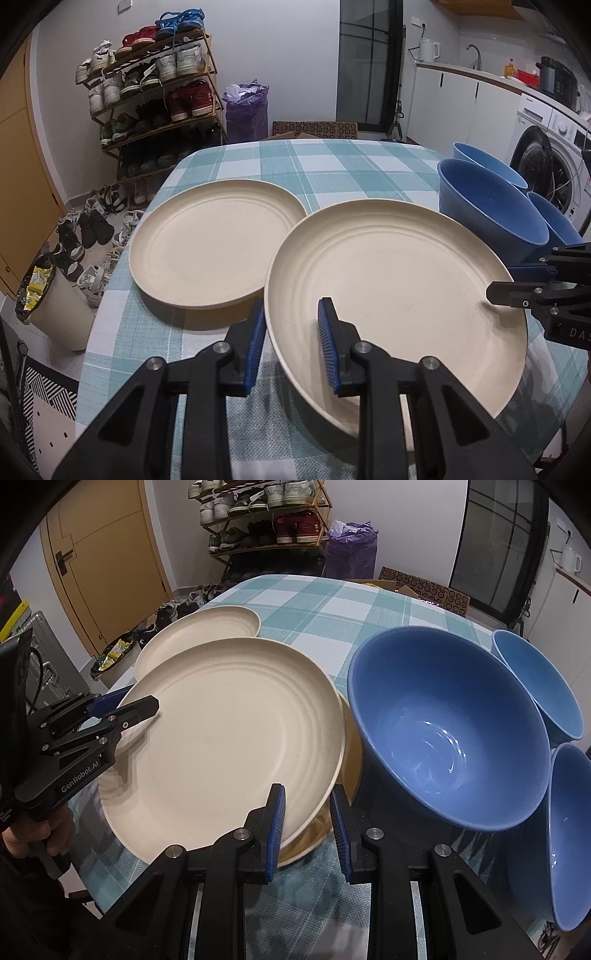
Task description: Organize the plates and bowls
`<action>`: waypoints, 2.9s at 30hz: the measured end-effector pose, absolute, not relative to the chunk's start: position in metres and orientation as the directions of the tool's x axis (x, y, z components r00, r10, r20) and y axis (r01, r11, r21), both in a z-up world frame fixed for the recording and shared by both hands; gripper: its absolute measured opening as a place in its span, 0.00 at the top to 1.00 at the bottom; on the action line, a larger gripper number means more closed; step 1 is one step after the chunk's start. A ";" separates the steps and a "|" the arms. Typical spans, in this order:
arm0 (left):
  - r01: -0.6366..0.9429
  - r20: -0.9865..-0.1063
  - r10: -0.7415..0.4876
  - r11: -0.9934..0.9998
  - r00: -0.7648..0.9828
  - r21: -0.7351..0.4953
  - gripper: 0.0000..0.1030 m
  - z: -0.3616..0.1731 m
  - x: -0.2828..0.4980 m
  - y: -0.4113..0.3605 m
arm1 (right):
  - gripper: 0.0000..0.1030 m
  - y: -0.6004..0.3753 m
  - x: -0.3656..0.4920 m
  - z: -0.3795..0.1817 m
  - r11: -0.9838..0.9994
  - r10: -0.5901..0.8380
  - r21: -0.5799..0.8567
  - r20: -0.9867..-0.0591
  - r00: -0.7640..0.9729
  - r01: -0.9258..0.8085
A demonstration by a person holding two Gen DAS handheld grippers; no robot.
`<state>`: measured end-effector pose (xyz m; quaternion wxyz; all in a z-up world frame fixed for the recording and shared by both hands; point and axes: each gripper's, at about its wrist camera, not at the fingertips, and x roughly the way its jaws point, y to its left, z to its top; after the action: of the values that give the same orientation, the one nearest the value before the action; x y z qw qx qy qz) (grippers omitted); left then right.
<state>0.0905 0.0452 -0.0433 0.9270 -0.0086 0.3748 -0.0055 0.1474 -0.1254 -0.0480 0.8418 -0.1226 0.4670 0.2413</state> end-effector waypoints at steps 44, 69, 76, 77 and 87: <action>0.025 -0.717 0.063 0.993 0.694 0.111 0.69 -0.066 0.099 0.020 | 0.75 -0.117 0.143 -0.077 0.837 0.146 -0.189 -0.828 0.541 -0.514; -0.011 -0.657 -0.053 0.996 0.752 -0.093 0.19 -0.019 0.081 0.061 | 0.10 -0.093 0.115 -0.031 0.773 0.357 -0.075 -0.770 0.529 -0.630; -0.043 -0.628 -0.001 0.998 0.778 -0.054 0.00 -0.010 0.078 0.068 | 0.03 -0.088 0.128 -0.007 0.786 0.431 0.016 -0.730 0.530 -0.618; -0.042 -0.629 -0.003 0.997 0.778 -0.058 0.00 -0.009 0.078 0.070 | 0.03 -0.086 0.132 -0.005 0.790 0.430 0.018 -0.730 0.532 -0.613; -0.146 -0.626 0.029 0.980 0.779 -0.137 0.00 -0.001 0.078 0.112 | 0.02 -0.069 0.163 0.012 0.812 0.442 0.071 -0.723 0.531 -0.579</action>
<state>0.0779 0.1119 -0.0015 0.9390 -0.0889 0.3288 0.0464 0.1627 -0.0691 0.0124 0.8702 -0.0892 0.3855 0.2934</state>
